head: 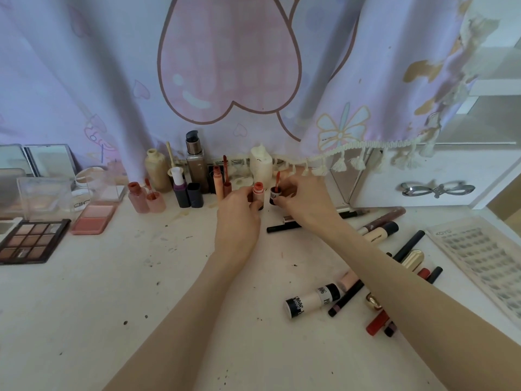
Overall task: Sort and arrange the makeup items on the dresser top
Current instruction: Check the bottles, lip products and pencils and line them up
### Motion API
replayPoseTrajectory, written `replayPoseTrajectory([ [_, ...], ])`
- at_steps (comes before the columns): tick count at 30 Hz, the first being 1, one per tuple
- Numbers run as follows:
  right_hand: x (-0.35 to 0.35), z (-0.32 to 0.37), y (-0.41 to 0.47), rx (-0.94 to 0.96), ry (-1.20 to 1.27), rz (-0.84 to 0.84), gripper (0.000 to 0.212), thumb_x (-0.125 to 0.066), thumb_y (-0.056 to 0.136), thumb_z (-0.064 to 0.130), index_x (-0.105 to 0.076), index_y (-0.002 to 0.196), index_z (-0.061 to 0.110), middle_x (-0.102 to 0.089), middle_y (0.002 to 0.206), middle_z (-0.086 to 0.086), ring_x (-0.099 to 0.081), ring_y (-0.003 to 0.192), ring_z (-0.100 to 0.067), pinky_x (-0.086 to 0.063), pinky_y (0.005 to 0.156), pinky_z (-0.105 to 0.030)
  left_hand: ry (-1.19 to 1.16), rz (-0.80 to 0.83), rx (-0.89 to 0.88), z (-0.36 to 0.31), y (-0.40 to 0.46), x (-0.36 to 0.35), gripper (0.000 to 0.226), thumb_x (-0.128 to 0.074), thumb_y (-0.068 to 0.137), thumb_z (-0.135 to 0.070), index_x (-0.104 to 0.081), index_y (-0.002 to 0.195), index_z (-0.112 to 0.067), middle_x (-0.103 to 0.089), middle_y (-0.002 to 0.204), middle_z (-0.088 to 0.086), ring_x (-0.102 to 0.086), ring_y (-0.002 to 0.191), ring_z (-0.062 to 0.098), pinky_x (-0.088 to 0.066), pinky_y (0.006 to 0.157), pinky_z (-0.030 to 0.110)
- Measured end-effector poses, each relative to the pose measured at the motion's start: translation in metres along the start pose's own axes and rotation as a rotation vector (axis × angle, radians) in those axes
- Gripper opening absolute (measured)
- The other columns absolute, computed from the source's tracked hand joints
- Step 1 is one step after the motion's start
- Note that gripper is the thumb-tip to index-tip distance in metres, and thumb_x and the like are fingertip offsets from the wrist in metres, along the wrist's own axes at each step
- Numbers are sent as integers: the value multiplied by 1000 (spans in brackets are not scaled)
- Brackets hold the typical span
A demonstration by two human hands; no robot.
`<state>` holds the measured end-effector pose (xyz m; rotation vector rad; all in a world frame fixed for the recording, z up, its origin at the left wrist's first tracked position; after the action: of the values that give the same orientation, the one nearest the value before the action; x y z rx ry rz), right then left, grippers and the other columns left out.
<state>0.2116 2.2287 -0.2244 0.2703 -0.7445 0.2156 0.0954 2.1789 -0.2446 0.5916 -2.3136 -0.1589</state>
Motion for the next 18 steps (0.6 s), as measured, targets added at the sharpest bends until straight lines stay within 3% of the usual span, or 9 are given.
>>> replayPoseTrajectory([
  [3,-7,-5,5,-21,-67,-24,17,-65,83,15,-70,99,10,-70,96,-6,-61,92,-23,-49,82,-34,-7,-2,7,-1,5,-4,15,-52,93,-13,-64,101,-9,-66,96,5,-59,86,20,-35,71,22],
  [8,-12,-8,8,-40,-96,-23,13,-63,84,16,-71,89,8,-70,89,-13,-62,87,-29,-50,80,-42,-15,-32,11,2,9,-8,18,-54,92,-17,-64,107,-13,-67,99,3,-60,86,21,-34,72,21],
  [13,-13,-7,9,-49,-125,-10,13,-61,84,17,-71,92,12,-70,91,-10,-62,87,-27,-51,78,-40,-22,-25,0,3,9,-10,20,-55,90,-11,-65,108,-13,-68,98,3,-59,86,20,-35,74,21],
  [18,-10,-6,6,-54,-131,-9,15,-59,84,11,-71,91,4,-69,89,-14,-61,88,-30,-50,79,-39,-70,-11,-9,1,5,-8,27,-55,89,-5,-64,113,-14,-68,103,4,-60,92,20,-40,78,22],
])
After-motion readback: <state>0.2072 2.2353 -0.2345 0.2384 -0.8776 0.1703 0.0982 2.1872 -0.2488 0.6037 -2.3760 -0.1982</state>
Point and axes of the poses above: each hand's wrist, its own y-axis towards the middle knuckle, its own x-axis out of the back of the hand, z = x × y, the point moved 3 cm from there along y, towards the middle knuckle
